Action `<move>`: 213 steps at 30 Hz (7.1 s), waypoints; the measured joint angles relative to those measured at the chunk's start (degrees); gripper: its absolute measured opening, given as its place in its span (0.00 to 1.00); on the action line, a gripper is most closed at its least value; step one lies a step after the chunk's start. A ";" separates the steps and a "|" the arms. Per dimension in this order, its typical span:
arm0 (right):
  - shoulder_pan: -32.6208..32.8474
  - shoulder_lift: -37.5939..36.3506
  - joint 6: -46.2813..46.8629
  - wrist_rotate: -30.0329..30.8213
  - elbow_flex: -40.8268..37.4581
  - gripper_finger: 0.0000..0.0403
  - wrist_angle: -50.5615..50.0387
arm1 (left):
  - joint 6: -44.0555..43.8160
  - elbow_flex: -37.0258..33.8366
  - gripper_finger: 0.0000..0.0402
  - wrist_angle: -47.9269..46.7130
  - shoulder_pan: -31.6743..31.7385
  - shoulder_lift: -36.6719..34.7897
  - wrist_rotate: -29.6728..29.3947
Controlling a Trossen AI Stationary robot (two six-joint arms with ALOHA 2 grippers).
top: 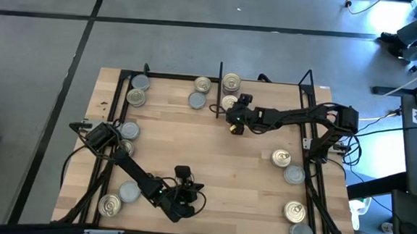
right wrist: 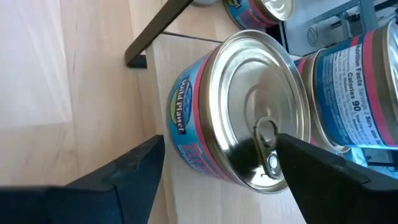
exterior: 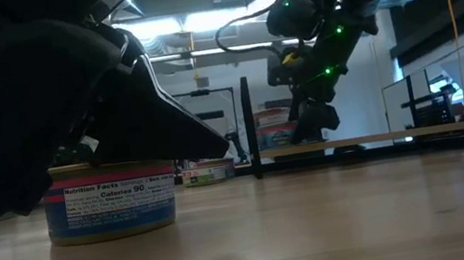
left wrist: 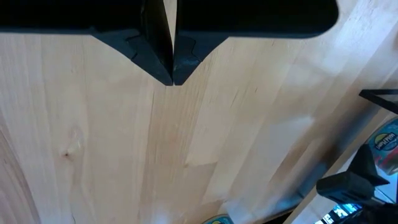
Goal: Stack canned seafood by type on shelf
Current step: Put the blue tuna can on the shelf, then stack the blue tuna can on top of the blue tuna can
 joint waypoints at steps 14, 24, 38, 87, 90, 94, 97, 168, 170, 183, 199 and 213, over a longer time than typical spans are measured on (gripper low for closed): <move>15.13 -14.64 12.48 1.32 0.02 0.76 -14.53 | 2.60 0.30 0.02 0.22 0.47 -0.02 -0.06; 33.41 -16.67 29.42 -4.92 0.02 0.76 -16.51 | -6.27 2.56 0.01 -14.44 -0.38 -14.33 7.36; 45.59 -7.44 37.97 -2.98 -4.83 0.76 4.00 | -23.67 -6.20 0.01 -26.57 -0.01 -18.84 17.94; 46.43 -3.10 41.04 -4.48 -4.86 0.76 5.88 | 3.91 9.46 0.00 -4.81 12.49 -2.53 32.62; 46.42 -3.10 41.08 -3.23 -4.86 0.76 6.82 | 2.17 8.73 0.00 -9.47 10.40 -6.47 29.60; 46.41 -3.13 40.45 -2.99 -6.53 0.73 14.49 | -0.21 5.80 0.00 -12.10 7.55 -8.20 23.81; 46.42 -3.13 40.12 -3.40 -9.23 0.68 20.67 | -2.65 3.25 0.00 -10.85 6.12 -8.70 22.15; 51.09 4.46 41.63 5.02 -17.10 0.59 31.23 | 9.05 -4.48 0.63 2.94 7.17 -8.68 22.25; 51.07 4.46 41.65 4.95 -17.08 0.59 31.24 | 10.54 -4.47 0.63 4.50 7.19 -8.68 22.25; 50.96 4.46 41.46 4.73 -17.05 0.59 31.09 | 38.57 -3.25 0.63 6.69 7.19 -6.13 19.32; 50.92 4.46 41.52 4.69 -17.01 0.59 31.02 | 62.58 -0.22 0.63 7.50 7.41 0.09 14.82; 50.93 4.46 41.54 4.77 -17.03 0.59 30.70 | 64.02 -0.16 0.63 9.49 6.52 0.61 12.08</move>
